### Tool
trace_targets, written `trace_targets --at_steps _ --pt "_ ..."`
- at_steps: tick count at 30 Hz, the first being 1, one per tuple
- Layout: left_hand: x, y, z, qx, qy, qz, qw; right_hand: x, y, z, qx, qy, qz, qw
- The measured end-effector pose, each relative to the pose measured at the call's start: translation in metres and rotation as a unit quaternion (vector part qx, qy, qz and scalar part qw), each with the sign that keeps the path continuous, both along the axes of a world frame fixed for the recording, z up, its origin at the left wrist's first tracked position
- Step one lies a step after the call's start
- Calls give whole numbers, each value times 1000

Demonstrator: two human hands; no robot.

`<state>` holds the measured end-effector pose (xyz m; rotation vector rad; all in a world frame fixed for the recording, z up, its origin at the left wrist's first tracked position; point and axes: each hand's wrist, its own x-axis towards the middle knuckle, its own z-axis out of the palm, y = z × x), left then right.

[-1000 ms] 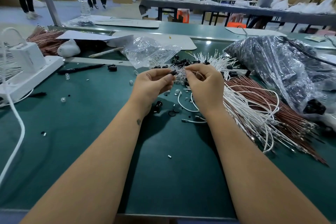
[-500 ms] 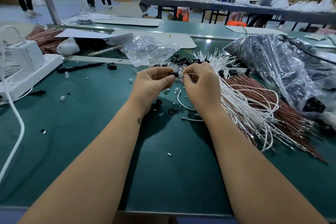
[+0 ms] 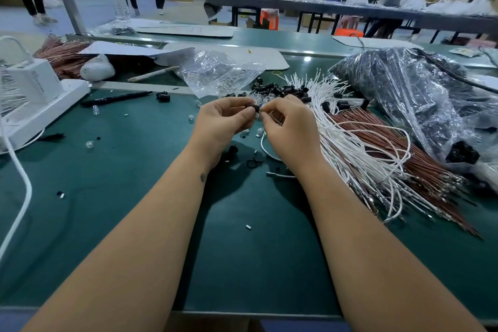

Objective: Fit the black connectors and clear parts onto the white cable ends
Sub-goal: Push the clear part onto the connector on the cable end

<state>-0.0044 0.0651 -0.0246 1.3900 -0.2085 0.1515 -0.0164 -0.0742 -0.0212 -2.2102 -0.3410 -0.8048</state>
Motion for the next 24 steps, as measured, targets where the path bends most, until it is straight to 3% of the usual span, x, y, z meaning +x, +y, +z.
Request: trace_targets --at_steps 13,24 --pt "-1 0 -1 10 15 -16 1000 1 0 -1 -8 -3 -5 1000" --pt "-2 -2 -1 31 -7 29 999 5 -2 3 16 17 -15 1000"
